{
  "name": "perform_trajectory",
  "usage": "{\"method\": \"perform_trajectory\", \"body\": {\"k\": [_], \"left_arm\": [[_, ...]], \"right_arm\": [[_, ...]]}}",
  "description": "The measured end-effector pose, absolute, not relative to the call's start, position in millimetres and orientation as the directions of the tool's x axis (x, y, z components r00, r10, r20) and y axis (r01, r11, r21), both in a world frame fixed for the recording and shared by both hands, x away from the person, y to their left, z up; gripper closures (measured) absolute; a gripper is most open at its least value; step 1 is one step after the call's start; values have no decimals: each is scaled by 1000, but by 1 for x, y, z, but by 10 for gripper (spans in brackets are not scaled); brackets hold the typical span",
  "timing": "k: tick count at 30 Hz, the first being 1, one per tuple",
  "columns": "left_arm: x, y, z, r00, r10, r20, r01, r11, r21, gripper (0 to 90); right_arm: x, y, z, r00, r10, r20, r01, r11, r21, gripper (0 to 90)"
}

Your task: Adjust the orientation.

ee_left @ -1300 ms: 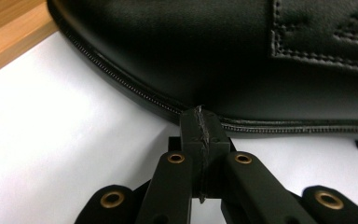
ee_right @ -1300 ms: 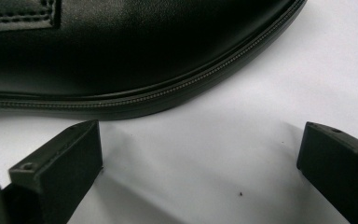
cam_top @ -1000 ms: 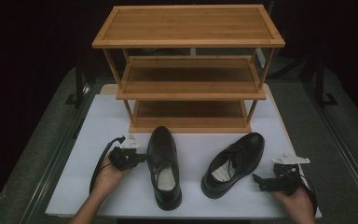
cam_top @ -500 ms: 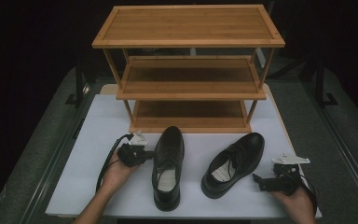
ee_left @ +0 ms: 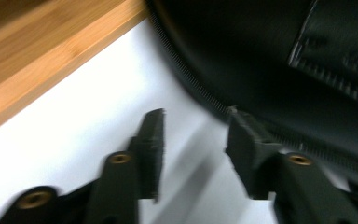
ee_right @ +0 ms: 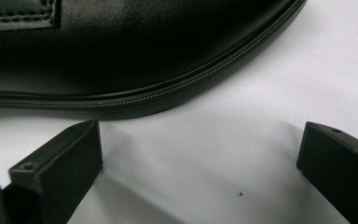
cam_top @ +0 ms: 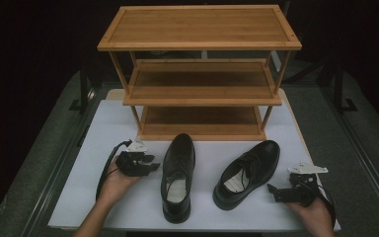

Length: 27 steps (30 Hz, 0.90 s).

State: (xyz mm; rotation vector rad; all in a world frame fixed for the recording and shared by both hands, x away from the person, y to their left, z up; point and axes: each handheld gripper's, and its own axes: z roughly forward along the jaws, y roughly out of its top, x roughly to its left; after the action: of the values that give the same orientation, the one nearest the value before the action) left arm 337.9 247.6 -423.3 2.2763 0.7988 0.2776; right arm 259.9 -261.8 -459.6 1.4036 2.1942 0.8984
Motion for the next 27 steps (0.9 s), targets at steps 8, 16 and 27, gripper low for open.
{"method": "perform_trajectory", "body": {"k": [8, 16, 27], "left_arm": [[314, 283, -419, 745, 668, -1, 489, -544, 682, 224], [285, 316, -428, 695, 719, 6, 538, -526, 658, 79], [273, 329, -448, 690, 723, 18, 535, -527, 661, 0]], "right_arm": [[260, -262, -459, -425, 905, 22, 662, 294, 689, 0], [261, -262, -459, -425, 905, 24, 663, 294, 688, 0], [260, -262, -459, -425, 905, 25, 663, 293, 689, 0]]}}
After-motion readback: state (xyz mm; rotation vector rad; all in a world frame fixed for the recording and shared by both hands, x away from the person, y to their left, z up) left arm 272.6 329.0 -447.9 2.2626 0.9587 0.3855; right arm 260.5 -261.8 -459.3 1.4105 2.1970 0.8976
